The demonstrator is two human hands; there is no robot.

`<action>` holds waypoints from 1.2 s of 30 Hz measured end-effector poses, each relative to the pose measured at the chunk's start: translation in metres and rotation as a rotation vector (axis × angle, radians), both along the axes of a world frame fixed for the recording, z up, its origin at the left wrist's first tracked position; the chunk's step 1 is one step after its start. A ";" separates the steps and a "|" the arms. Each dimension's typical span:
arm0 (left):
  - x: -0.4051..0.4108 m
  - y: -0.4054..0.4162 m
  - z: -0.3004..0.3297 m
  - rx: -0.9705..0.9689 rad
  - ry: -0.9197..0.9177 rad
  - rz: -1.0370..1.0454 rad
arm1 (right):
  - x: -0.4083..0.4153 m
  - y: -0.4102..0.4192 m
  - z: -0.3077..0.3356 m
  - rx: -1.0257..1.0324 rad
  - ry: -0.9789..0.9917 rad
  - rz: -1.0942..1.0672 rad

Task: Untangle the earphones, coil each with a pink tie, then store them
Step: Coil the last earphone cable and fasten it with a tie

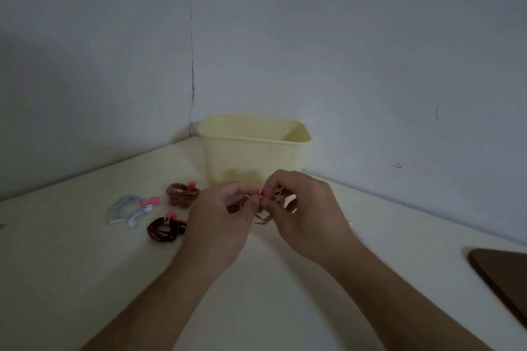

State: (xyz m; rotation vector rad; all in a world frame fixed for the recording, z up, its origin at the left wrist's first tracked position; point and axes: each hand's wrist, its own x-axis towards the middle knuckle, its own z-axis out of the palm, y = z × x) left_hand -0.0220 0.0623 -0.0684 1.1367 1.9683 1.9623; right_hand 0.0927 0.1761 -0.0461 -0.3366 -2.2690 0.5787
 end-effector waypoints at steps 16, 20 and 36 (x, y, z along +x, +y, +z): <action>0.008 -0.003 0.003 -0.025 0.168 0.047 | -0.001 -0.004 0.007 -0.163 0.048 0.022; 0.011 -0.005 0.004 -0.037 0.218 0.041 | 0.001 -0.005 0.011 -0.303 0.044 -0.019; 0.012 -0.004 0.000 -0.118 0.431 0.099 | 0.003 0.000 0.017 -0.581 0.044 -0.058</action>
